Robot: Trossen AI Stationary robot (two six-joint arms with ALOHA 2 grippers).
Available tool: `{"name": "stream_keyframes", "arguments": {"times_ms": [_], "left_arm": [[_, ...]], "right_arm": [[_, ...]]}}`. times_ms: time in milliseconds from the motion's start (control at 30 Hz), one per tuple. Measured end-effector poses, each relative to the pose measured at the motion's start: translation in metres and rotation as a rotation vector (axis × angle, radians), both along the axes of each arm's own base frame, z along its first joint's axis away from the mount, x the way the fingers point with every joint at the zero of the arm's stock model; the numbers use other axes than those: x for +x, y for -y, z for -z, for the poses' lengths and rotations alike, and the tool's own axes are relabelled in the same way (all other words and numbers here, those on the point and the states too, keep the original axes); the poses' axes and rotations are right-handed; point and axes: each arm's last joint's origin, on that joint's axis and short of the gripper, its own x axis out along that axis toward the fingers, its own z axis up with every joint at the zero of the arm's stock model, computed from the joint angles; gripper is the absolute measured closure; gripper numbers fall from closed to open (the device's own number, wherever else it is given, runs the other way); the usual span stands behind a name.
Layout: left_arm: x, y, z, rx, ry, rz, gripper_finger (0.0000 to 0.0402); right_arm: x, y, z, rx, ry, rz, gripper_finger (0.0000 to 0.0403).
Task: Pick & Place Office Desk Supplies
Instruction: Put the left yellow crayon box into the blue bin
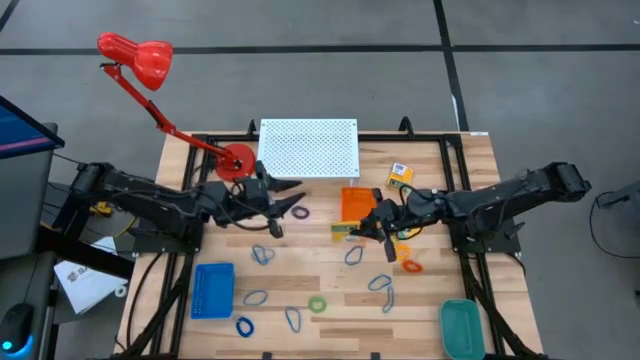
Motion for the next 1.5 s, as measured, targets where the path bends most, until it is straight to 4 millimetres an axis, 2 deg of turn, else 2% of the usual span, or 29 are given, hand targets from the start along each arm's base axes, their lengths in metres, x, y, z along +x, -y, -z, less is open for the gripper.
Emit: {"name": "stream_keyframes", "arguments": {"times_ms": [100, 333, 567, 967, 1233, 1500], "left_arm": [[-0.009, -0.001, 0.001, 0.006, -0.042, 0.002, 0.0259], [-0.030, -0.003, 0.006, -0.019, -0.018, 0.007, 0.0236], [-0.049, -0.005, 0.008, -0.021, 0.012, -0.027, 0.0222], [-0.051, -0.006, 0.006, 0.049, 0.009, -0.045, 0.0219], [-0.051, -0.007, 0.005, 0.082, 0.008, -0.052, 0.0220], [-0.051, -0.006, 0.006, 0.086, -0.001, -0.052, 0.0220]], "right_arm": [[-0.014, -0.003, 0.000, 0.059, -0.090, -0.001, 0.0376], [-0.050, -0.013, 0.006, 0.282, -0.360, 0.047, 0.0367], [-0.070, -0.033, 0.014, 0.510, -0.566, 0.097, 0.0374], [-0.065, -0.062, 0.035, 0.804, -0.900, 0.241, 0.0371], [-0.052, -0.076, 0.010, 0.912, -1.102, 0.370, 0.0370], [-0.038, -0.092, -0.015, 0.952, -1.224, 0.519, 0.0370]]}}
